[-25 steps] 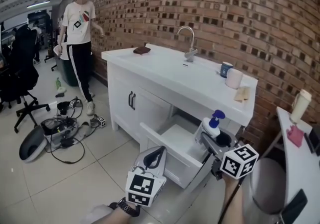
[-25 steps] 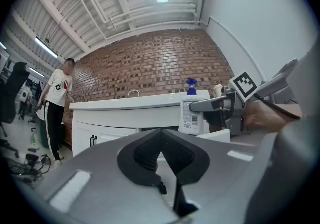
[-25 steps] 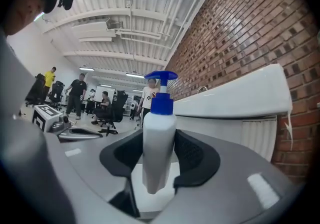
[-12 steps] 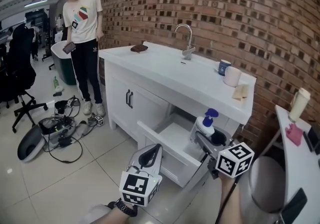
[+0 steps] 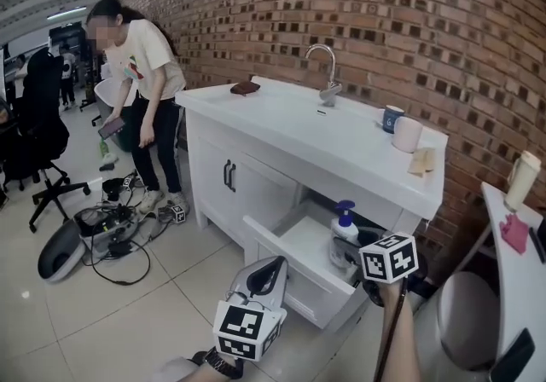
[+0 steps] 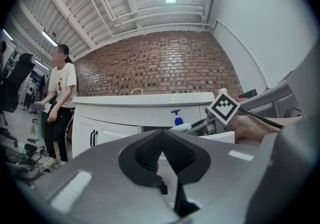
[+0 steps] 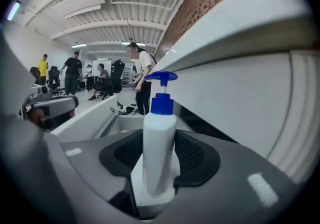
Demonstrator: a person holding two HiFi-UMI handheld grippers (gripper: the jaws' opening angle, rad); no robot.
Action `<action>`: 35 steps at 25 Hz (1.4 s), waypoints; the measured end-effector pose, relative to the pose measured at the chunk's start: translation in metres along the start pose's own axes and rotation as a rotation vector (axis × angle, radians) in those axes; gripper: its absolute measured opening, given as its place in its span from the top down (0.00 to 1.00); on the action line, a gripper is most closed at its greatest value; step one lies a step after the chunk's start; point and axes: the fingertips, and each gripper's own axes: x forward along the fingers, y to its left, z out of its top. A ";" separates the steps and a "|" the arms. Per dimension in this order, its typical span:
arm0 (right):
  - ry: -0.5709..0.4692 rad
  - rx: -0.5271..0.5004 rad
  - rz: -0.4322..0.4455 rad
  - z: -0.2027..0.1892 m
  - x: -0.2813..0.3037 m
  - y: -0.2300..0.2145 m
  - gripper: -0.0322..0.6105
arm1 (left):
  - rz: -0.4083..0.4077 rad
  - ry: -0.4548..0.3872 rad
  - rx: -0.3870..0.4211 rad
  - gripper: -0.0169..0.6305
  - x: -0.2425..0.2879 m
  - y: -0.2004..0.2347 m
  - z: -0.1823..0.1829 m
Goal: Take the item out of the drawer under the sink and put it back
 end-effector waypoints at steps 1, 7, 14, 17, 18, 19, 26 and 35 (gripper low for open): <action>0.029 -0.004 0.012 -0.006 0.006 -0.001 0.64 | -0.001 0.003 0.014 0.94 0.001 -0.002 0.000; 0.086 -0.050 0.030 -0.012 0.016 0.017 0.63 | -0.170 0.190 0.271 0.48 0.013 -0.050 -0.033; 0.006 -0.009 -0.037 -0.012 -0.022 0.011 0.60 | -0.268 0.106 0.266 0.15 0.002 -0.088 -0.014; -0.060 0.021 -0.027 -0.006 -0.036 0.012 0.60 | -0.422 0.088 0.245 0.05 -0.012 -0.115 -0.010; -0.087 0.021 -0.038 -0.004 -0.040 0.011 0.61 | -0.405 0.091 0.233 0.05 -0.011 -0.111 -0.010; -0.124 0.015 -0.059 0.000 -0.045 0.009 0.65 | -0.344 0.101 0.221 0.06 -0.007 -0.100 -0.010; -0.333 -0.058 -0.145 0.028 -0.078 0.010 0.95 | -0.059 0.107 0.011 0.34 0.013 -0.030 -0.001; -0.388 -0.053 -0.157 0.036 -0.093 0.033 0.95 | -0.289 0.062 0.064 0.13 -0.004 -0.096 0.008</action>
